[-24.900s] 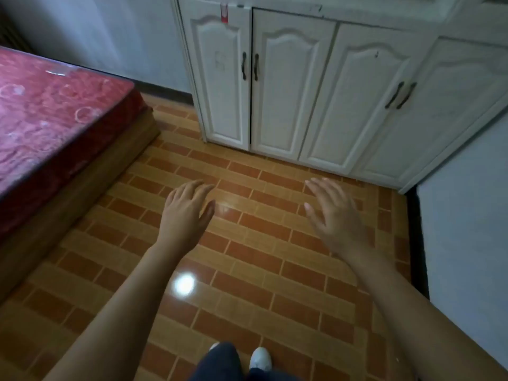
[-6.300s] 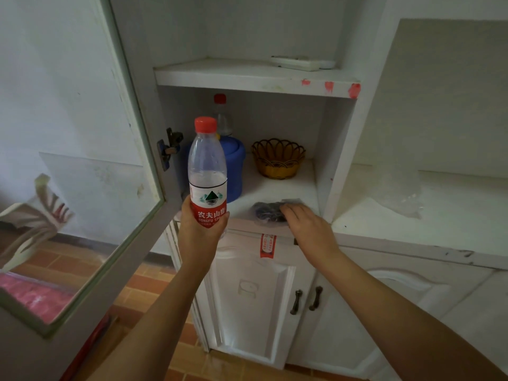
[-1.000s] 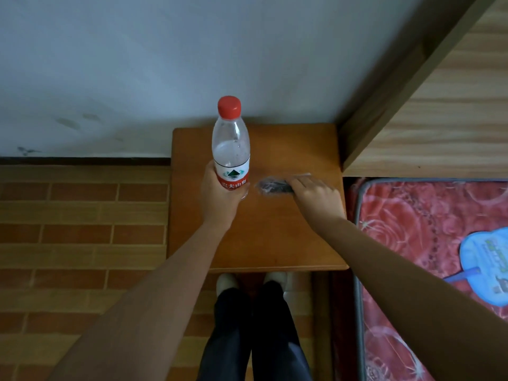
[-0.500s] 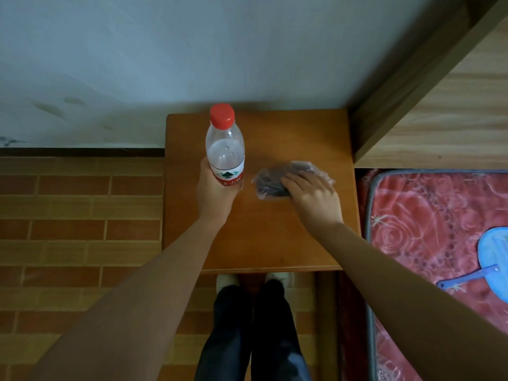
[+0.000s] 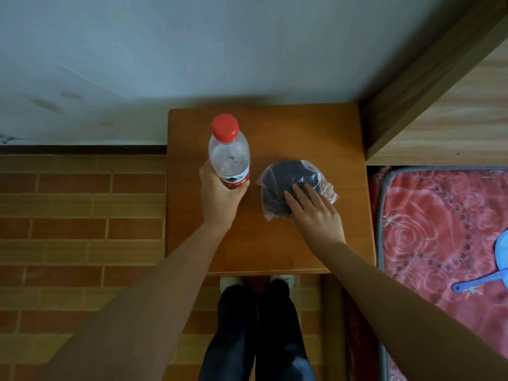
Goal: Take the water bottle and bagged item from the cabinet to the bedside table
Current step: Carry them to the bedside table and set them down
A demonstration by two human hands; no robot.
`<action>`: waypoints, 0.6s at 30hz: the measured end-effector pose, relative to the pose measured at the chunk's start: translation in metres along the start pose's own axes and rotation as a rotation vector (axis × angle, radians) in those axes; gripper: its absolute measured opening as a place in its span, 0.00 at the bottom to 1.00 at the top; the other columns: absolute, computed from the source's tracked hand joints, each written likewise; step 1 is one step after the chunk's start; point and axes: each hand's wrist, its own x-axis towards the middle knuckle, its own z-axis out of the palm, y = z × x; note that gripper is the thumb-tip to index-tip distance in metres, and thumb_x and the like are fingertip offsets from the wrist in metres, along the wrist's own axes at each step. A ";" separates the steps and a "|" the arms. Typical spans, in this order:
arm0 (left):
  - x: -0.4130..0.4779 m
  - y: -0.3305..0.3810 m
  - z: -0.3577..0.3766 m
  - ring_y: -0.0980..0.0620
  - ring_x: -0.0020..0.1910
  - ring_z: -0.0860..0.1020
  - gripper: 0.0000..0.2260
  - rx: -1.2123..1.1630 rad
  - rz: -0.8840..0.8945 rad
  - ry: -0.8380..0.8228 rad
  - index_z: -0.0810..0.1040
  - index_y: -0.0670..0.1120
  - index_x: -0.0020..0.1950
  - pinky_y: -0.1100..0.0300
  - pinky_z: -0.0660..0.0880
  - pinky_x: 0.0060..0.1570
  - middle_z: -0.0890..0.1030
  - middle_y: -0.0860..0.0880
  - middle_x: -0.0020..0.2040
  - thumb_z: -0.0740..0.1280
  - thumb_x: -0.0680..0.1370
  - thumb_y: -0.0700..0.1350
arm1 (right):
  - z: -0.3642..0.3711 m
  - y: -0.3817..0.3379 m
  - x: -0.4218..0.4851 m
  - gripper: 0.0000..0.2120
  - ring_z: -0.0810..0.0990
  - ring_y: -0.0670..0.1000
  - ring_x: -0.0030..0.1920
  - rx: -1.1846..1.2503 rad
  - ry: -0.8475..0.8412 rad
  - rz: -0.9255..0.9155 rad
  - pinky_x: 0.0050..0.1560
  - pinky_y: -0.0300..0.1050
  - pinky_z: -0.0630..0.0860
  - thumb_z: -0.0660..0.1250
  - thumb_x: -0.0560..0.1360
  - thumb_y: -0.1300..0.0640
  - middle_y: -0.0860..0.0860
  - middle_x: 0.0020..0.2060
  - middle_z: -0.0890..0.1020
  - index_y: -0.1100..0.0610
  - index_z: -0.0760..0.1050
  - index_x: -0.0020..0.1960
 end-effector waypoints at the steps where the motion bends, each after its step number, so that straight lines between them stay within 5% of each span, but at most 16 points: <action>1: 0.000 -0.001 0.000 0.49 0.62 0.72 0.34 0.003 0.004 -0.002 0.63 0.46 0.67 0.49 0.75 0.57 0.73 0.45 0.62 0.75 0.66 0.48 | 0.002 0.000 -0.001 0.34 0.75 0.62 0.61 -0.003 -0.012 -0.002 0.54 0.59 0.77 0.77 0.60 0.68 0.61 0.60 0.77 0.62 0.71 0.63; 7: -0.004 -0.007 -0.001 0.52 0.62 0.72 0.34 0.005 -0.007 -0.017 0.63 0.47 0.68 0.53 0.74 0.59 0.73 0.48 0.63 0.75 0.67 0.50 | 0.007 -0.002 -0.001 0.30 0.78 0.63 0.56 0.016 0.037 -0.005 0.47 0.57 0.79 0.75 0.55 0.76 0.62 0.55 0.80 0.64 0.77 0.57; 12: -0.008 -0.009 -0.004 0.52 0.62 0.72 0.34 0.003 -0.035 -0.021 0.64 0.45 0.68 0.54 0.72 0.61 0.74 0.47 0.63 0.75 0.66 0.48 | 0.005 -0.005 -0.001 0.36 0.74 0.64 0.61 0.030 -0.027 0.033 0.52 0.59 0.76 0.75 0.54 0.77 0.62 0.60 0.77 0.64 0.74 0.61; 18: -0.011 -0.007 -0.004 0.51 0.63 0.71 0.34 0.002 -0.056 -0.010 0.64 0.46 0.68 0.52 0.72 0.62 0.73 0.47 0.64 0.75 0.67 0.48 | 0.007 -0.005 -0.004 0.33 0.47 0.60 0.74 0.042 -0.165 0.053 0.71 0.54 0.53 0.63 0.74 0.66 0.58 0.75 0.53 0.54 0.52 0.74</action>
